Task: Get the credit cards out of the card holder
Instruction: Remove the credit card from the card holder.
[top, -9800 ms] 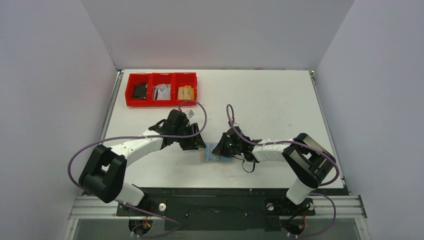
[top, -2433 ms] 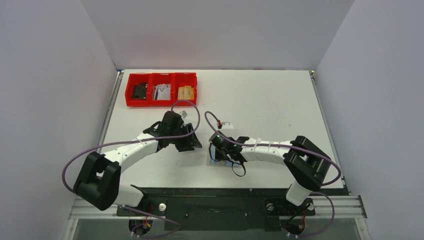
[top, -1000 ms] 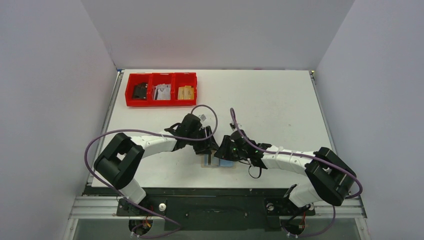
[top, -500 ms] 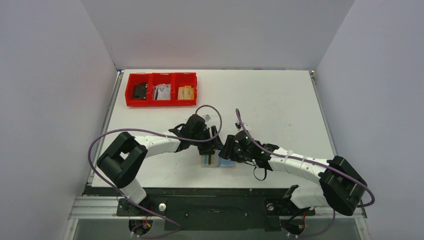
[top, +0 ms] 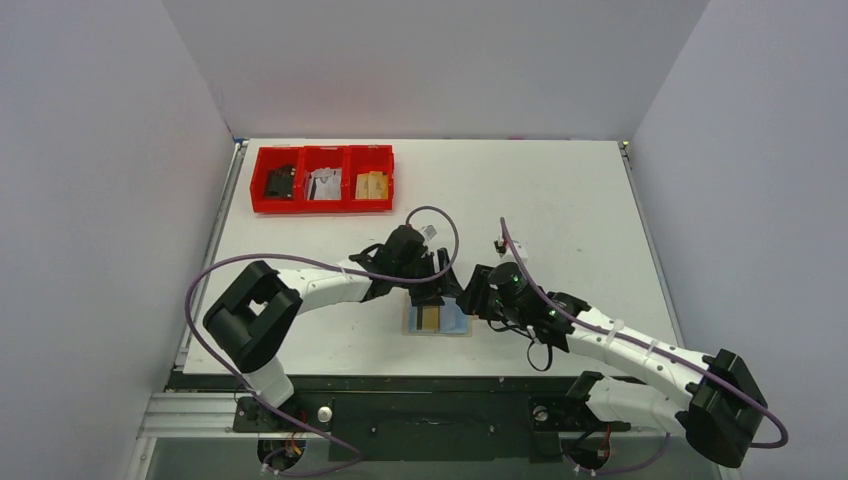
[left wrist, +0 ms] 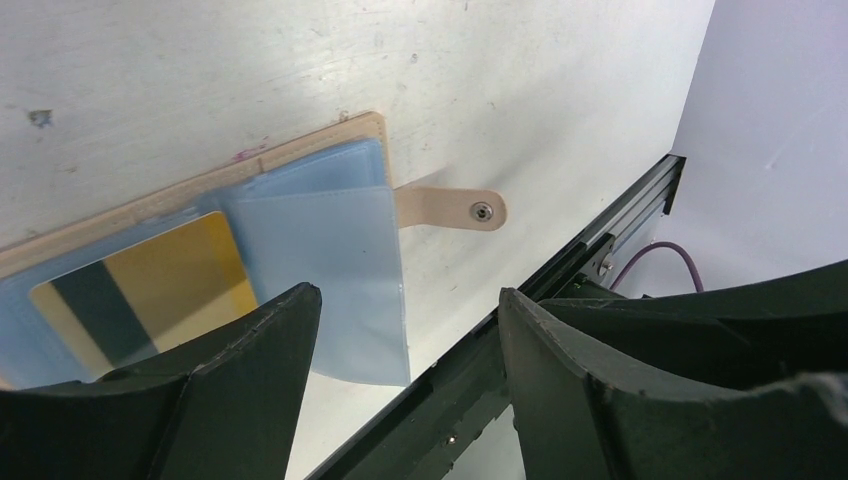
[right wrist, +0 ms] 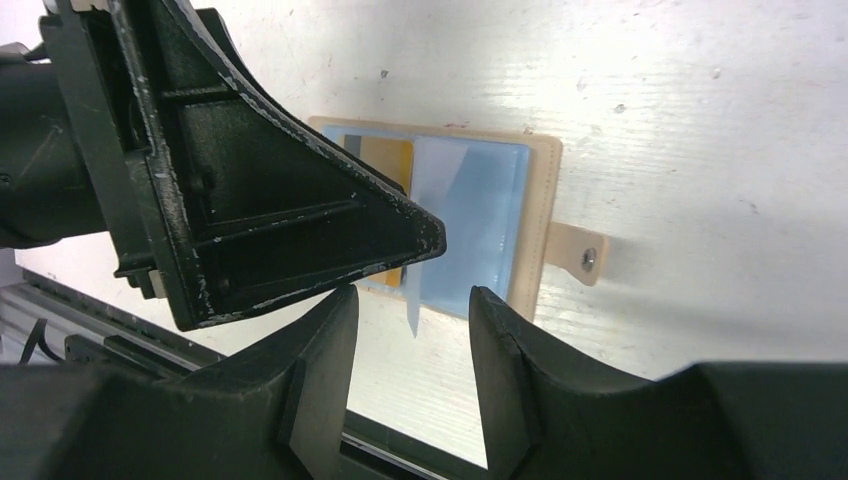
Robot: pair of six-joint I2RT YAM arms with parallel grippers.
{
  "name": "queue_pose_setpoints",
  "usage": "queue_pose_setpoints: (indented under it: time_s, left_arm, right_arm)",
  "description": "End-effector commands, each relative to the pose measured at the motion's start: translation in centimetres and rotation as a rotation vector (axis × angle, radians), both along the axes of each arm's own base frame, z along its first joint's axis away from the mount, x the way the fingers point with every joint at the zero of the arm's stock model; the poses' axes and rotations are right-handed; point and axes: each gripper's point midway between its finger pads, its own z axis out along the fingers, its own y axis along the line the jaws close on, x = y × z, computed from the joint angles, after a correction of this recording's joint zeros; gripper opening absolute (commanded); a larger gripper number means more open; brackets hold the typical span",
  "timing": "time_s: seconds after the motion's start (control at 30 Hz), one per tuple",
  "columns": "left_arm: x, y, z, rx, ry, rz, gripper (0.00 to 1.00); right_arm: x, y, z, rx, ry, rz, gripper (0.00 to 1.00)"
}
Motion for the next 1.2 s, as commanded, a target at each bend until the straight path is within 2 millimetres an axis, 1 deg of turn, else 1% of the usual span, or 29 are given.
queue_pose_setpoints:
  time_s: [0.0, 0.03, 0.13, 0.27, 0.33, 0.43, 0.57, 0.73, 0.77, 0.8, 0.83, 0.9, 0.97, 1.0, 1.03, 1.13, 1.17]
  left_arm:
    - [0.2, -2.4, 1.9, -0.057, -0.035, -0.04, 0.64]
    - [0.1, -2.6, 1.5, -0.051, -0.031, -0.044, 0.64]
    - [-0.1, -3.2, 0.5, -0.036, -0.019, -0.056, 0.64]
    - [-0.4, -3.8, -1.2, -0.015, 0.007, -0.067, 0.64]
    - [-0.5, -4.1, -1.7, -0.012, 0.014, -0.073, 0.64]
    - [-0.4, -4.4, -1.5, -0.021, 0.01, -0.075, 0.64]
    - [0.1, -4.1, 0.3, -0.02, -0.032, -0.073, 0.64]
    - [0.9, -1.2, 2.5, 0.031, -0.084, -0.031, 0.64]
    - [1.2, -0.3, 2.3, 0.046, -0.088, -0.02, 0.64]
    - [1.3, 0.4, 2.8, 0.054, -0.097, -0.009, 0.64]
    - [1.5, 1.4, 2.4, 0.069, -0.097, 0.003, 0.64]
    - [1.7, 3.0, 2.9, 0.083, -0.115, 0.029, 0.64]
    - [1.8, 4.6, 2.7, 0.106, -0.121, 0.051, 0.64]
    - [1.6, 5.3, 2.2, 0.123, -0.11, 0.056, 0.64]
    - [1.8, 5.9, 2.5, 0.124, -0.119, 0.064, 0.63]
    - [1.2, 7.1, 1.6, 0.144, -0.102, 0.06, 0.59]
    - [1.1, 7.2, 1.5, 0.146, -0.1, 0.055, 0.55]
  right_arm:
    - [1.2, -1.5, 2.4, -0.008, -0.082, -0.079, 0.41]
    - [1.2, -1.7, 2.8, -0.004, -0.091, -0.085, 0.41]
    - [1.2, -2.3, 2.8, -0.015, -0.094, -0.1, 0.41]
    - [1.2, -2.4, 3.0, -0.019, -0.094, -0.103, 0.41]
    - [1.2, -2.4, 3.0, -0.018, -0.095, -0.102, 0.41]
    - [1.1, -2.3, 2.9, -0.022, -0.089, -0.099, 0.41]
    - [1.1, -2.1, 2.6, -0.022, -0.077, -0.09, 0.41]
    - [1.2, -0.9, 2.7, 0.003, -0.066, -0.062, 0.41]
    - [1.3, -0.5, 2.8, 0.015, -0.066, -0.05, 0.41]
    - [1.3, 0.0, 2.8, 0.024, -0.058, -0.037, 0.41]
    - [1.4, 0.3, 2.7, 0.033, -0.054, -0.034, 0.41]
    - [1.5, 1.4, 2.7, 0.064, -0.044, -0.012, 0.41]
    - [1.7, 2.4, 2.3, 0.088, -0.029, 0.006, 0.41]
    - [1.8, 3.0, 2.1, 0.099, -0.022, 0.016, 0.41]
    - [1.9, 3.2, 1.9, 0.103, -0.015, 0.019, 0.41]
    - [2.0, 4.9, 1.1, 0.135, 0.016, 0.053, 0.4]
    - [2.1, 5.2, 1.0, 0.143, 0.021, 0.055, 0.4]
